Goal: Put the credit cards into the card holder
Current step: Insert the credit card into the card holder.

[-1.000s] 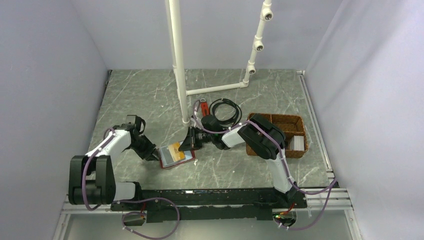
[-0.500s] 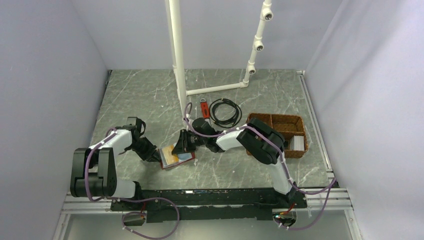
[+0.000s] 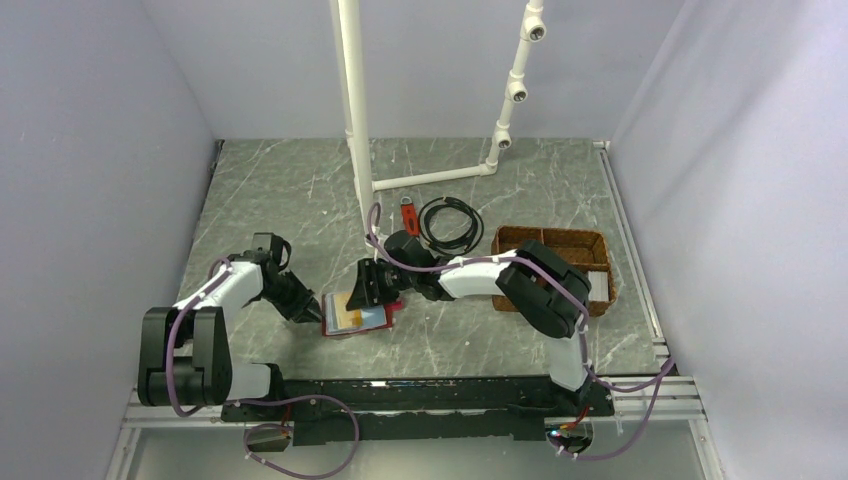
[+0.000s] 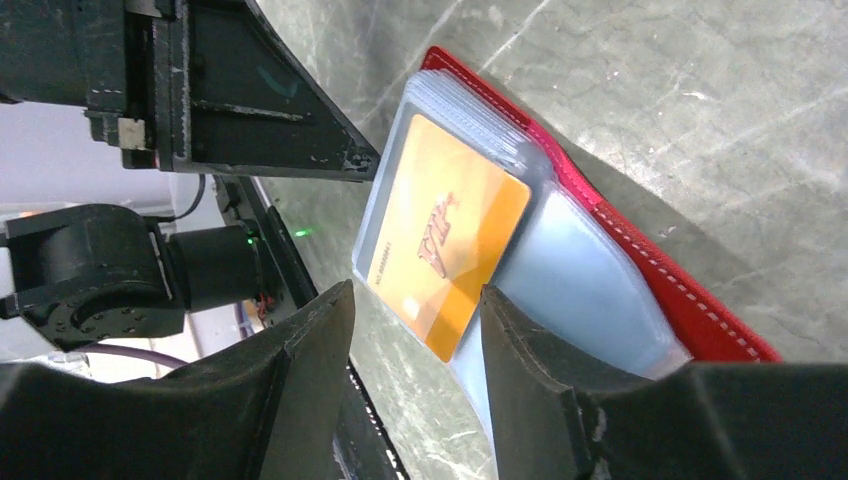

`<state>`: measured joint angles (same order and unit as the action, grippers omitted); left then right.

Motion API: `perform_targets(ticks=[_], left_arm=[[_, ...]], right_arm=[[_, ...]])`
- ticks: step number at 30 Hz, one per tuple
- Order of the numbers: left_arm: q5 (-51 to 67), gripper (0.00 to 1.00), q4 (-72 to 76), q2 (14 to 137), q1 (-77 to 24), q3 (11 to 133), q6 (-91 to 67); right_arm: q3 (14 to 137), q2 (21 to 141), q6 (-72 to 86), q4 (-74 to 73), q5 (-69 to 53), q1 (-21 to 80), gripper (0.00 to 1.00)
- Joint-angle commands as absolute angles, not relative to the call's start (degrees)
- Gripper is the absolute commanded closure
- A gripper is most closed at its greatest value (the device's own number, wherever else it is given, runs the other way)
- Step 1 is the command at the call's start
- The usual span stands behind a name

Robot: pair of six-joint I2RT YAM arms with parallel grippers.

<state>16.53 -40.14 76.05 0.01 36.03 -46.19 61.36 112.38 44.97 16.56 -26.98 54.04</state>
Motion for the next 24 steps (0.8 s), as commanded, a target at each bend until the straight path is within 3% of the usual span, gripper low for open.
perform_targets(ticks=[1, 18, 24], left_arm=[[17.28, 0.76, -40.06, 76.68, -0.18, 37.4, -45.46], [21.26, 0.78, -38.2, 77.91, -0.18, 36.37, -45.82], [19.52, 0.75, -39.94, 77.0, -0.18, 37.21, -45.52]], right_arm=[[61.21, 111.3, 42.89, 15.91, -27.13, 54.12, 0.45], [70.43, 115.61, 43.85, 16.04, -29.88, 57.95, 0.47], [67.86, 114.76, 44.47, 16.04, -29.12, 57.56, 0.48]])
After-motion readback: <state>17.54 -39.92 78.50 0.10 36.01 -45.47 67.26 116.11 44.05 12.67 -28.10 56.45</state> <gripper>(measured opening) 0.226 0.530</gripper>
